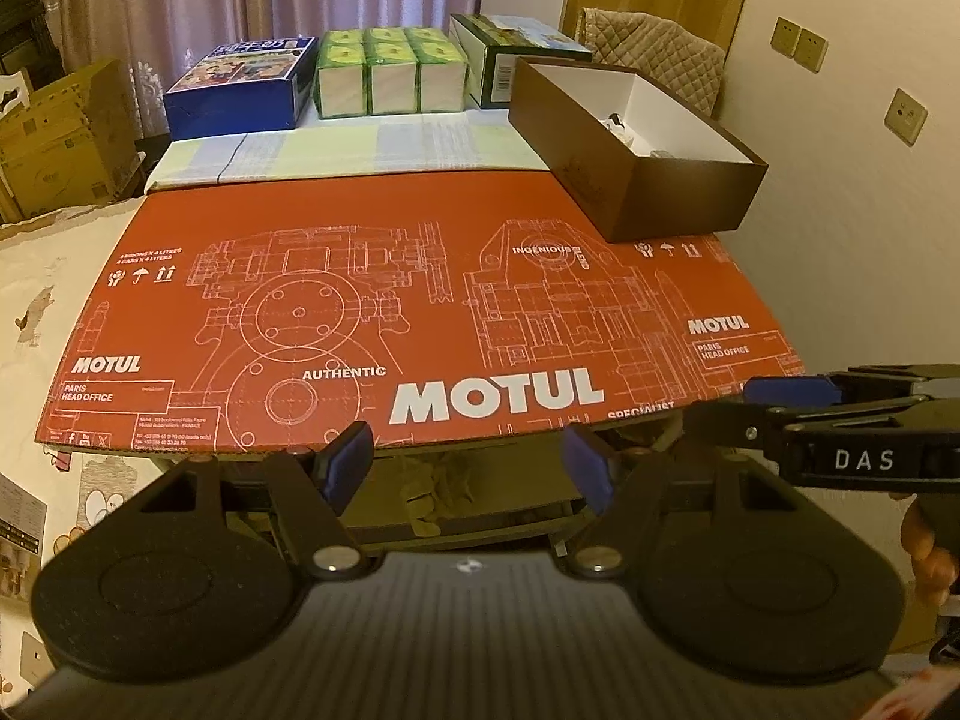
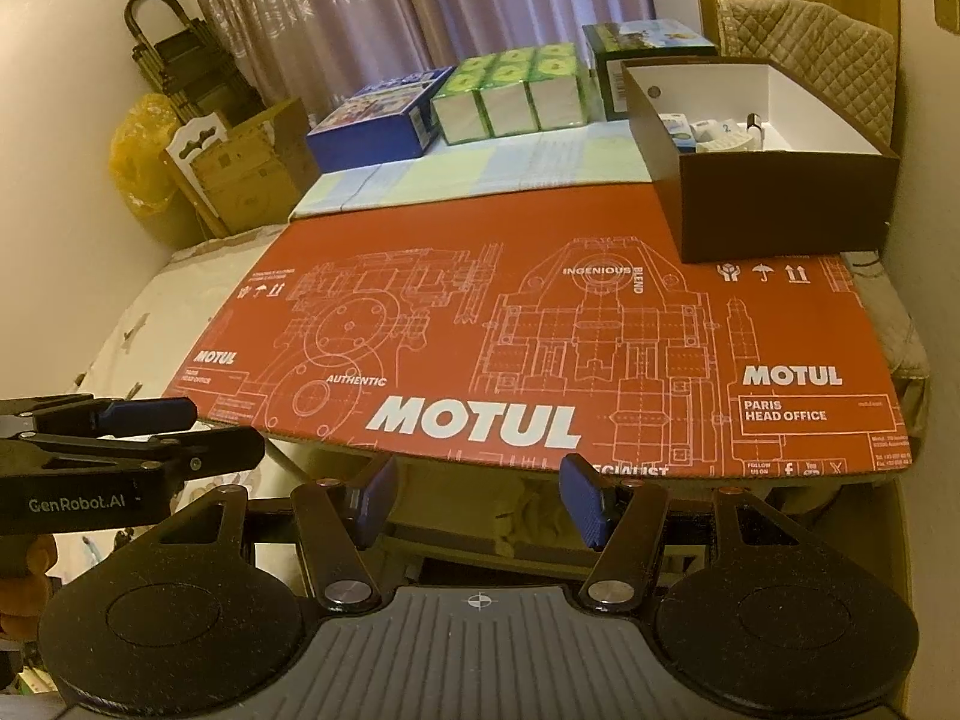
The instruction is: Organize rigid objects
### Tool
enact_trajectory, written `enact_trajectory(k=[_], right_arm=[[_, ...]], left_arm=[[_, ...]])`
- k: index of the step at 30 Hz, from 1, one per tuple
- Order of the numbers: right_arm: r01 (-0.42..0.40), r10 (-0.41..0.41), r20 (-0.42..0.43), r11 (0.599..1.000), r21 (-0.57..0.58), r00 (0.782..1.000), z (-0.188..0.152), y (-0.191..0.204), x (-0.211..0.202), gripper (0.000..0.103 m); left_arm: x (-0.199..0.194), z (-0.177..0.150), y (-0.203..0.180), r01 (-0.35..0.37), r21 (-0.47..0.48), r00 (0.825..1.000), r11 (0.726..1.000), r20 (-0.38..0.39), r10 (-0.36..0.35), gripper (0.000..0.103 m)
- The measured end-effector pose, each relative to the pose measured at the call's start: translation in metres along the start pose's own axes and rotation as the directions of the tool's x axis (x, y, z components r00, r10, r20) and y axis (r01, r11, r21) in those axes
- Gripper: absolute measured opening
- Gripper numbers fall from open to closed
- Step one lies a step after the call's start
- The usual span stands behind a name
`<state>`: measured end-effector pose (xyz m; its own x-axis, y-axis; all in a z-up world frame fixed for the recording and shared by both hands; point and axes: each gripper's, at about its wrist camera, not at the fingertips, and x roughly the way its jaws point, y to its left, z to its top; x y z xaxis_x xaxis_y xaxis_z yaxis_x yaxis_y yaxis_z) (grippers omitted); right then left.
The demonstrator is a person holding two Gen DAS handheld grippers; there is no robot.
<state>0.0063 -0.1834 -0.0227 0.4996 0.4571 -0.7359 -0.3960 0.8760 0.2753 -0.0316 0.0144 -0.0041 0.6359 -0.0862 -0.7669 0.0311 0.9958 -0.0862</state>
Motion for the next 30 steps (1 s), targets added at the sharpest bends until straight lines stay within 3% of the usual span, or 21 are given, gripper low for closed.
enact_trajectory(k=[30], right_arm=[[-0.002, 0.002, -0.014, 1.0, -0.004, 1.0, -0.0001, 0.0039, 0.004, 0.057]], left_arm=[[0.0026, 0.0012, 0.0021, -0.002, -0.004, 1.0, 1.0, -0.003, 0.002, 0.067]])
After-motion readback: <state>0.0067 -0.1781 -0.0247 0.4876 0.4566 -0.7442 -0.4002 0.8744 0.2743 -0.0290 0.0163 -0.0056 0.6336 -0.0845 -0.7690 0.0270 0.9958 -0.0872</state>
